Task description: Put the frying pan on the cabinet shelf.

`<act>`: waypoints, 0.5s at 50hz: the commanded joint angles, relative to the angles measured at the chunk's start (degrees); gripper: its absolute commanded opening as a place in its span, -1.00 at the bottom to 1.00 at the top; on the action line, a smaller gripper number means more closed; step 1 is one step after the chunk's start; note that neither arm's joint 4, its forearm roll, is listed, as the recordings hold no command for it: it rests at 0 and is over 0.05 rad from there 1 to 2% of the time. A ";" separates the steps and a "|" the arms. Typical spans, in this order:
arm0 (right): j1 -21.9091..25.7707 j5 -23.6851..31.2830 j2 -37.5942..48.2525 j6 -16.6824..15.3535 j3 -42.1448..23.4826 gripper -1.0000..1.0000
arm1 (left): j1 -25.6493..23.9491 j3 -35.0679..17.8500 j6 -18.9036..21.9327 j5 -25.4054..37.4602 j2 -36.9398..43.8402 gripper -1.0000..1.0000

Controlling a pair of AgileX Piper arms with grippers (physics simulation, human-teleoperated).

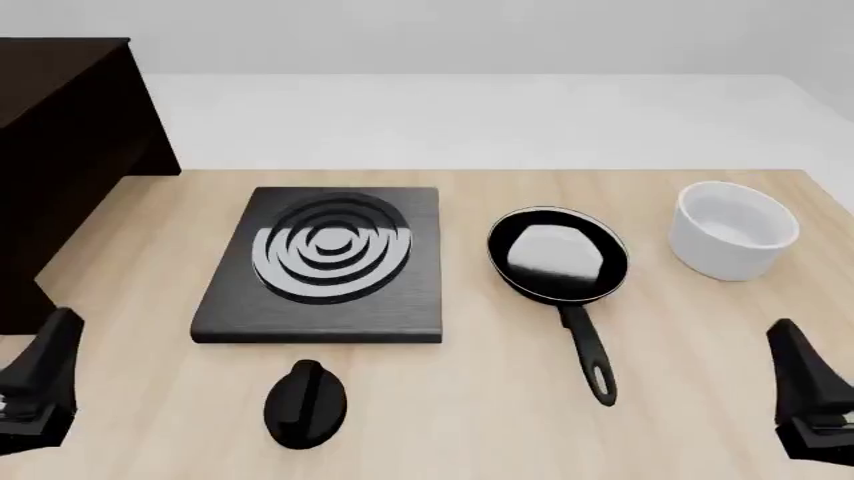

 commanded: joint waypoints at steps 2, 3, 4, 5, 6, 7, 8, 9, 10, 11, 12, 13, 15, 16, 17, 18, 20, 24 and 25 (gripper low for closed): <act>-0.36 3.06 0.96 -0.56 -3.34 1.00 | -5.13 -5.88 2.98 8.42 -3.13 1.00; -0.50 4.33 0.73 -0.84 -4.50 1.00 | -5.55 -7.04 3.99 9.07 -3.17 1.00; -0.77 5.46 0.60 -0.79 -5.62 1.00 | -5.70 -8.90 3.70 10.33 -3.20 1.00; -1.18 6.84 0.49 -1.07 -6.93 1.00 | -5.48 -10.65 2.96 11.48 -3.22 1.00; -1.16 7.50 0.41 -1.20 -7.53 1.00 | -4.93 -11.31 2.28 11.49 -3.22 1.00; -1.48 8.70 0.26 -1.24 -8.67 1.00 | -4.16 -11.95 1.50 12.70 -3.22 1.00; -2.22 9.44 0.43 -1.14 -9.37 1.00 | -4.36 -11.59 2.05 13.45 -3.22 1.00; -2.25 9.98 0.44 -0.75 -10.11 1.00 | -5.24 -11.56 3.02 13.65 -3.22 1.00; -2.00 10.24 0.39 -1.02 -10.55 1.00 | -5.75 -12.46 3.75 14.89 -3.22 1.00; -1.20 10.58 0.67 -2.20 -10.99 1.00 | -5.98 -11.98 4.21 14.84 -3.22 1.00; -0.83 10.73 0.89 -2.44 -11.22 1.00 | -5.98 -12.13 4.04 14.87 -3.22 1.00; -1.00 11.46 1.16 -2.23 -12.14 1.00 | -5.94 -12.39 3.84 15.40 -3.20 1.00; -1.53 12.66 1.50 -1.75 -13.90 1.00 | -5.33 -13.42 4.41 16.06 -3.15 1.00; -1.56 13.28 1.87 -1.64 -15.03 1.00 | -4.86 -14.34 3.36 17.33 -3.19 1.00; -1.26 13.60 2.67 -1.98 -15.96 1.00 | -5.03 -15.36 1.10 18.59 -2.79 1.00; -0.73 13.97 3.50 -2.32 -17.03 1.00 | -5.25 -16.77 1.66 19.04 -2.22 1.00; 0.23 15.52 5.31 -3.29 -19.97 1.00 | -6.00 -20.45 2.20 21.36 -0.84 1.00; 3.19 18.28 8.71 -4.35 -24.21 1.00 | -9.04 -25.54 3.25 25.55 1.62 1.00; 3.47 18.95 10.64 -4.63 -25.17 1.00 | -9.87 -26.72 3.62 26.70 2.38 1.00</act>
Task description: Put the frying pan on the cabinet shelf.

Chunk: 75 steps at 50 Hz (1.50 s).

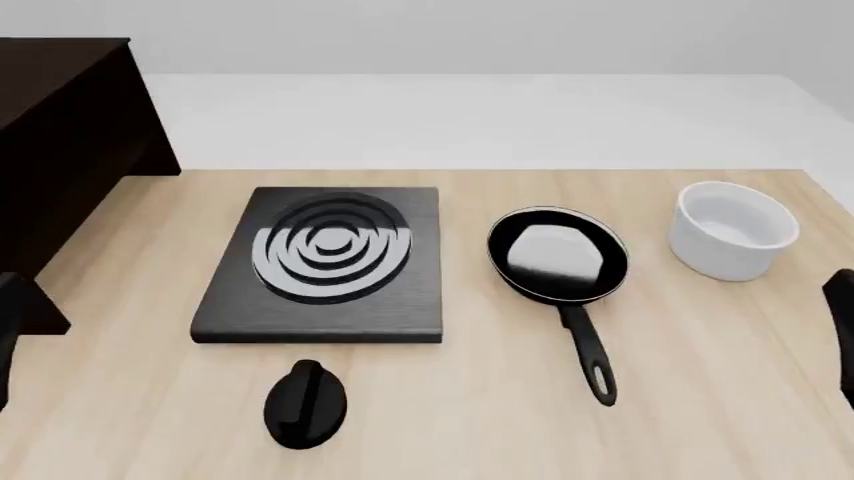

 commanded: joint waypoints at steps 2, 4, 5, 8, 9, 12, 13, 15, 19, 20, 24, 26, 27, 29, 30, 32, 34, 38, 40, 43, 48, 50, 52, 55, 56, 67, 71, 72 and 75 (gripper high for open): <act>3.61 7.20 10.23 -1.74 -10.89 1.00 | -5.11 -12.09 -0.86 10.76 5.40 1.00; 2.13 8.44 13.41 -1.94 -13.18 1.00 | -6.68 -13.89 -2.38 12.72 6.07 1.00; 2.63 9.82 13.41 -1.70 -15.38 1.00 | -5.39 -14.58 -3.94 13.74 5.92 1.00; 4.84 11.94 14.94 -3.13 -19.28 1.00 | -4.49 -14.88 -3.42 14.35 4.90 1.00; 6.79 12.78 16.18 -3.33 -21.31 1.00 | -6.12 -13.99 -3.44 14.22 4.78 1.00; 10.19 13.80 17.91 -3.20 -26.03 1.00 | -6.29 -11.90 -1.84 12.95 5.09 1.00; 11.61 14.07 18.90 -1.76 -26.68 1.00 | -6.00 -11.78 -1.19 12.67 5.38 1.00; 13.45 15.02 22.21 0.46 -27.49 1.00 | -5.59 -12.37 -1.65 11.94 5.96 1.00; 17.84 15.25 29.47 -0.74 -30.65 1.00 | -5.13 -14.96 -3.55 13.66 5.30 1.00; 20.09 15.91 32.08 -0.06 -31.20 1.00 | -4.89 -15.32 -4.05 14.01 4.94 1.00; 20.29 19.16 39.18 10.56 -34.14 1.00 | -5.13 -14.89 -3.52 14.06 4.74 1.00; 22.36 20.34 41.80 7.40 -35.47 1.00 | -5.99 -14.88 -4.60 13.99 4.65 1.00; 22.37 21.34 43.97 6.55 -35.91 1.00 | -6.46 -14.92 -5.28 13.84 4.72 1.00; 24.22 22.84 46.88 5.71 -36.25 1.00 | -7.11 -14.49 -5.00 13.48 4.74 1.00; 25.06 23.84 48.73 5.99 -36.57 1.00 | -7.05 -13.85 -4.17 13.29 4.42 1.00; 24.65 25.04 51.13 4.60 -37.36 1.00 | -6.73 -13.42 2.01 13.35 3.65 1.00; 24.26 25.75 53.38 4.28 -37.00 1.00 | -7.25 -13.28 -0.01 13.40 3.51 1.00; 20.82 26.01 56.52 1.05 -37.48 1.00 | -8.00 -12.27 -0.60 12.79 3.73 1.00; 21.53 26.18 57.84 4.56 -36.77 1.00 | -8.02 -12.51 -2.67 12.78 3.76 1.00; 22.13 26.01 59.31 5.15 -36.14 1.00 | -7.92 -12.95 -3.44 13.07 3.73 1.00; 23.66 25.53 61.96 6.45 -36.03 1.00 | -7.62 -12.98 -3.83 13.34 3.47 1.00; 23.32 25.53 63.23 5.51 -35.60 1.00 | -7.43 -13.05 -3.91 13.55 3.26 1.00; 23.47 25.29 64.03 5.62 -35.15 1.00 | -7.77 -13.00 -3.34 13.72 3.12 1.00; 23.19 24.41 64.72 5.05 -34.74 1.00 | -7.48 -12.89 -3.81 13.44 3.16 1.00; 22.86 23.98 64.98 4.95 -34.48 1.00 | -7.59 -12.61 -3.63 13.22 3.20 1.00; 22.28 19.25 68.56 4.45 -29.67 1.00 | -7.97 -11.61 -3.23 12.71 3.32 1.00; 21.59 17.71 69.93 4.29 -28.33 1.00 | -8.16 -10.75 -2.84 12.20 3.30 1.00; 21.11 17.31 70.28 4.04 -28.26 1.00 | -8.25 -10.25 -2.25 12.00 3.36 1.00; 20.70 15.71 71.90 4.32 -27.99 1.00 | -8.28 -10.07 -2.47 11.73 3.49 1.00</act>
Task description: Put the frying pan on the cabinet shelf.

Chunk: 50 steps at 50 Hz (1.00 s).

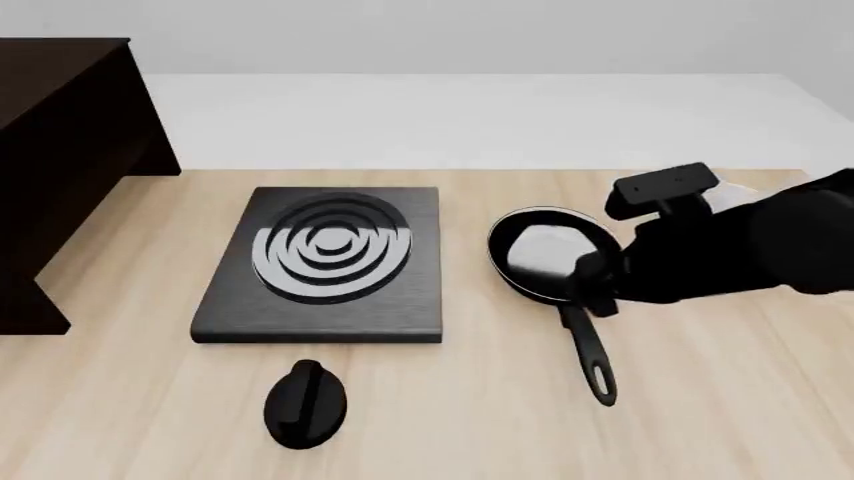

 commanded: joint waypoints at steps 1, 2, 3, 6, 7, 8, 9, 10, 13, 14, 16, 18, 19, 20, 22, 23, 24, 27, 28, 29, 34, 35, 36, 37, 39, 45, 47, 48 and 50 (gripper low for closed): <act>-1.21 -4.20 4.59 -0.21 2.47 1.00 | -0.34 1.38 0.52 -0.94 0.19 1.00; -1.10 -4.43 4.89 -0.16 2.51 1.00 | -0.44 1.46 0.67 -1.05 0.21 1.00; -1.15 -4.52 5.06 -0.21 2.44 1.00 | -0.48 1.47 0.66 -1.04 0.22 1.00; -1.09 -5.08 6.06 -0.10 2.36 1.00 | -0.79 1.57 0.83 -0.96 0.11 1.00; -1.15 -5.35 6.34 -0.40 2.63 1.00 | -0.86 1.69 0.80 -1.06 0.11 1.00; -1.02 -5.45 6.62 -0.41 2.78 1.00 | -0.91 1.79 0.68 -1.14 0.12 1.00; -1.07 -5.87 6.98 -0.21 3.00 1.00 | -0.96 1.81 0.68 -1.14 0.15 1.00; -1.09 -6.26 7.26 -0.23 3.34 1.00 | -0.99 1.87 0.81 -1.18 0.17 1.00; -1.01 -7.46 7.97 -0.14 4.60 1.00 | -1.09 2.29 0.68 -1.40 0.22 1.00; -1.12 -8.43 8.58 -0.17 5.13 1.00 | -1.09 2.50 0.64 -1.47 0.28 1.00; -2.23 -10.60 9.84 -0.78 6.18 1.00 | -0.79 2.81 0.50 -1.71 0.27 1.00; -1.79 -12.06 10.89 -0.27 7.10 1.00 | -0.69 3.03 0.61 -1.80 0.27 1.00; -1.87 -12.72 11.28 -0.05 7.30 1.00 | -0.75 2.95 0.53 -1.72 0.25 1.00; -2.16 -13.11 11.50 -0.19 7.38 1.00 | -0.83 2.81 0.44 -1.62 0.28 1.00; -2.31 -14.35 12.48 -0.40 7.97 1.00 | -0.96 2.59 0.53 -1.51 0.27 1.00; -1.86 -14.89 12.84 1.07 8.14 1.00 | -0.97 2.58 0.57 -1.48 0.25 1.00; -1.77 -15.25 13.16 1.76 8.30 1.00 | -0.96 2.62 0.57 -1.51 0.22 1.00; -2.32 -17.26 14.65 0.96 9.35 1.00 | -1.05 3.13 0.66 -1.68 0.07 1.00; -2.33 -17.98 15.03 1.09 9.87 1.00 | -1.07 3.08 0.58 -1.58 0.01 1.00; -2.07 -18.82 15.54 1.29 10.60 1.00 | -1.12 3.14 0.60 -1.50 -0.05 1.00; -0.96 -20.94 17.04 2.13 12.62 1.00 | -1.16 3.16 0.58 -1.42 -0.10 1.00; -0.79 -21.33 17.37 2.39 12.91 1.00 | -1.12 3.15 0.52 -1.37 -0.14 1.00; -0.61 -21.48 17.51 2.57 13.00 1.00 | -1.13 3.18 0.49 -1.33 -0.21 1.00; -0.33 -21.76 17.77 2.68 13.11 1.00 | -1.25 3.07 0.52 -1.09 -0.27 1.00; -0.38 -22.29 18.33 2.55 13.37 1.00 | -1.31 3.03 0.57 -0.95 -0.31 1.00; -0.55 -23.45 19.14 2.34 14.11 1.00 | -1.48 2.99 0.62 -0.94 -0.21 1.00; -0.43 -23.92 19.37 2.59 14.56 1.00 | -1.48 3.19 0.60 -1.11 -0.19 1.00; -0.61 -24.29 19.57 2.45 14.88 1.00 | -1.47 3.26 0.59 -1.14 -0.22 1.00; -0.99 -25.09 19.87 2.18 15.64 1.00 | -1.52 3.49 0.63 -1.21 -0.26 1.00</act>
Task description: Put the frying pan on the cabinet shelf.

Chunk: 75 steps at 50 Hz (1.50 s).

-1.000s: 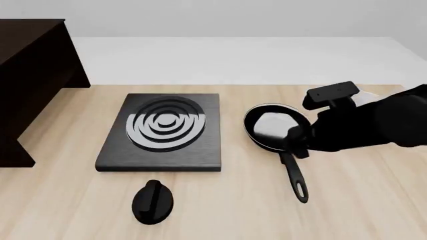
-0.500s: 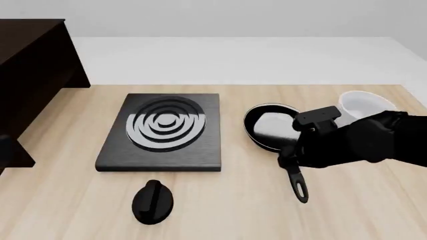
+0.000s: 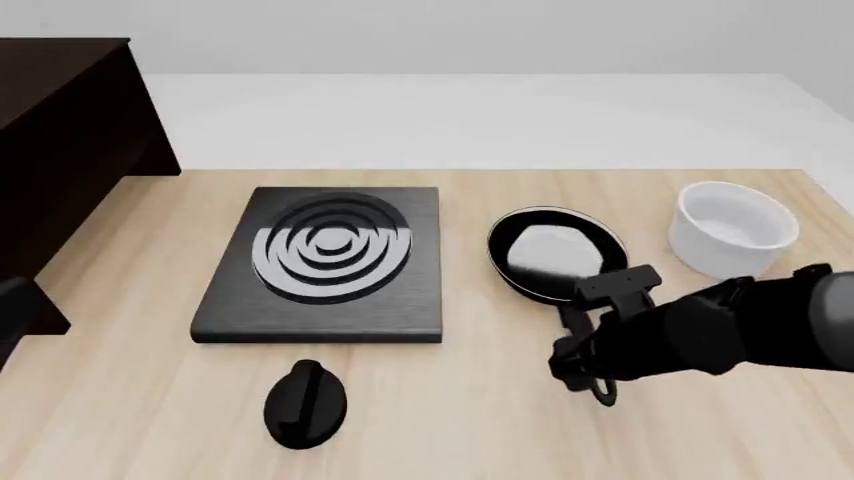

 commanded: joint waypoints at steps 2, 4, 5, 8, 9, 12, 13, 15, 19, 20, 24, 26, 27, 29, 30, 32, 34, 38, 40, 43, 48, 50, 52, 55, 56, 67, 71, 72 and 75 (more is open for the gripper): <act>0.16 -4.03 2.66 0.24 3.39 1.00 | -0.21 0.36 -0.04 -0.08 0.01 1.00; 0.48 -4.62 3.05 0.33 3.91 1.00 | -0.32 0.25 0.01 0.03 0.01 1.00; 0.41 -4.89 3.26 -0.06 4.12 1.00 | -0.35 0.29 -0.04 0.00 0.00 1.00; 0.15 -5.53 3.52 0.41 4.63 1.00 | -0.36 0.83 0.06 -0.39 0.03 1.00; 0.00 -5.64 3.59 0.19 4.71 1.00 | -0.41 0.95 0.00 -0.43 0.00 1.00; 0.16 -5.67 3.39 0.42 4.74 1.00 | -0.53 1.06 0.11 -0.53 0.06 1.00; -0.06 -5.68 3.37 0.47 4.77 1.00 | -0.59 1.03 0.07 -0.56 0.13 1.00; 0.20 -5.67 3.41 0.50 4.86 1.00 | -0.59 0.91 0.04 -0.51 0.19 1.00; 0.37 -5.17 2.90 0.77 4.61 1.00 | -0.65 0.79 0.08 -0.42 0.14 1.00; 0.41 -5.13 2.85 0.81 4.60 1.00 | -0.65 0.79 0.08 -0.42 0.14 1.00; -0.49 -5.17 1.90 0.73 4.99 1.00 | -0.76 1.07 0.09 -0.59 0.16 1.00; -0.89 -5.17 0.66 0.34 5.25 -1.00 | -0.81 1.03 0.20 -0.52 0.16 1.00; -0.77 -5.23 0.87 0.31 5.53 -1.00 | -0.89 1.03 0.20 -0.47 0.15 1.00; -0.55 -5.07 0.19 0.38 6.17 -1.00 | -1.00 0.97 0.25 -0.39 0.19 1.00; -1.26 -4.97 -0.63 0.36 6.36 -1.00 | -1.05 0.95 0.22 -0.38 0.21 1.00; -1.59 -4.69 -1.37 -0.12 6.66 -1.00 | -1.05 0.87 0.24 -0.33 0.23 1.00; -2.49 -3.97 -3.25 -0.64 6.77 -1.00 | -1.13 1.01 0.22 -0.51 0.28 1.00; -4.38 1.06 -8.02 -4.27 5.16 -1.00 | -1.31 1.22 0.75 -0.90 -0.36 1.00; -4.69 5.00 -11.16 -4.46 3.53 -1.00 | -1.44 1.30 0.38 -0.97 -0.39 1.00; -6.80 9.26 -15.72 -6.40 1.37 -1.00 | -1.75 1.39 0.51 -0.96 -0.55 1.00; -6.79 14.28 -21.23 -6.03 -1.10 -1.00 | -2.15 1.88 0.53 -1.20 -0.82 1.00; -6.12 16.67 -23.48 -5.43 -2.40 -1.00 | -2.27 2.35 0.00 -1.36 -1.14 1.00; -6.16 17.68 -25.01 -5.72 -3.34 -1.00 | -2.33 2.45 0.12 -1.36 -1.18 1.00; -6.23 19.19 -27.16 -6.02 -4.47 -1.00 | -2.58 2.39 0.02 -1.26 -1.27 1.00; -6.15 19.38 -27.72 -6.15 -4.65 -1.00 | -2.69 2.50 0.02 -1.32 -1.31 1.00; -5.70 19.57 -32.50 -7.08 -6.10 -1.00 | -2.41 2.50 -3.18 -0.77 -2.41 1.00; -4.91 19.74 -32.49 -7.48 -7.69 -1.00 | -2.81 1.90 -3.51 -0.59 -2.11 1.00; -4.56 20.16 -32.39 -7.72 -8.49 -1.00 | -2.99 1.92 -3.58 -0.69 -2.02 1.00; -3.39 20.48 -31.33 -8.12 -10.55 -1.00 | -3.68 2.20 -4.12 -1.03 -1.99 1.00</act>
